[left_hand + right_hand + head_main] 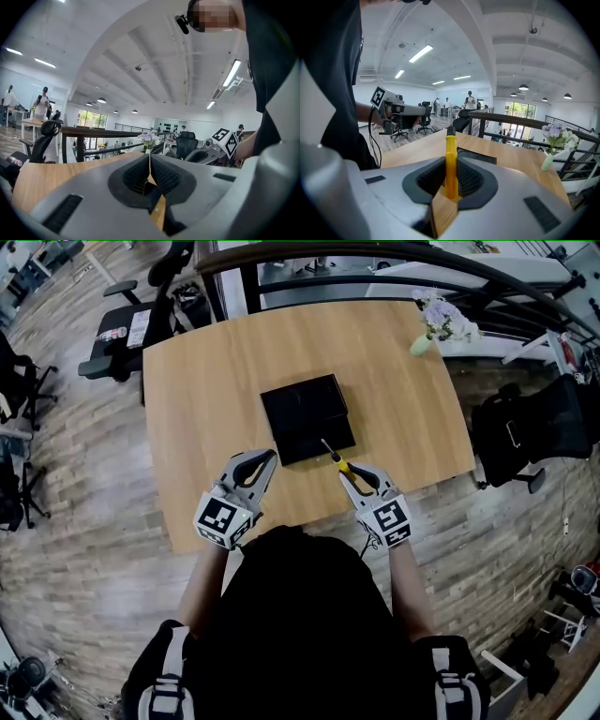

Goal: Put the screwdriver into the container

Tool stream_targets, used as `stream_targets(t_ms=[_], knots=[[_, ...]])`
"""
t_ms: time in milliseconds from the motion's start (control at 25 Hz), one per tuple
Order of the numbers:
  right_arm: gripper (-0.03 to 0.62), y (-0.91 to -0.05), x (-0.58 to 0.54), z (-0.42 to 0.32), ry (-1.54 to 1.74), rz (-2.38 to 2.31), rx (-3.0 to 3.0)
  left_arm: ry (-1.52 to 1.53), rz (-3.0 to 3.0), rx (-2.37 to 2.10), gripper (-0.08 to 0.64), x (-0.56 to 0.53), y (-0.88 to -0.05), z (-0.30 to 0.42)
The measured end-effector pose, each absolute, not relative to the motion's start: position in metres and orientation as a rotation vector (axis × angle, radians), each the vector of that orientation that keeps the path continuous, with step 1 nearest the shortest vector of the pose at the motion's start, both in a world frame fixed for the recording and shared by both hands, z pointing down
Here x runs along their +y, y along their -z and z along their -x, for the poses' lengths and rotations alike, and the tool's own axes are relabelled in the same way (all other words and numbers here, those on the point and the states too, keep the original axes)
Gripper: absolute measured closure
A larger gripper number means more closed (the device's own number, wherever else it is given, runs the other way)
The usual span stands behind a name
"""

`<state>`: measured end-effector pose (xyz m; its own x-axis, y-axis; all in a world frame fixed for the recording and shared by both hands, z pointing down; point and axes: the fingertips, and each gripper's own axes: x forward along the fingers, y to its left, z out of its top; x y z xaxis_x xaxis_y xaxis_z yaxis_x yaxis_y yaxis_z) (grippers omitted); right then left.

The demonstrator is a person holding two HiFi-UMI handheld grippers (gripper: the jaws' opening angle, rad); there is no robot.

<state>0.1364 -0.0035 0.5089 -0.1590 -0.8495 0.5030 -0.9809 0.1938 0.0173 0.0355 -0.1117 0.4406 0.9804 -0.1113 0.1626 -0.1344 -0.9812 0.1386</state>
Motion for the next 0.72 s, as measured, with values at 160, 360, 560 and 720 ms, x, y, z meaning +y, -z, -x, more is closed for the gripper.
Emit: stream_targets(t_ms=[160,360,560,720], knots=[[0.509,-0.512,-0.017,-0.122,-0.453,-1.671,-2.081,-0.216,-2.957,-0.194,0.532,-0.124,-0.444,-0.025],[0.509,-0.516,-0.029,-0.108,-0.443,-1.613,-2.09,-0.224,-2.934,-0.189,0.532,-0.127,-0.455,-0.013],[0.509,-0.526,-0.028,-0.103,-0.477,-1.579,-2.081,-0.218,-2.905,-0.225,0.532,-0.133,-0.459,-0.004],[0.509,-0.527,-0.038,-0.098,-0.475,-1.563,-2.104,-0.223,-2.912,-0.259,0.532,-0.14,-0.46,0.001]])
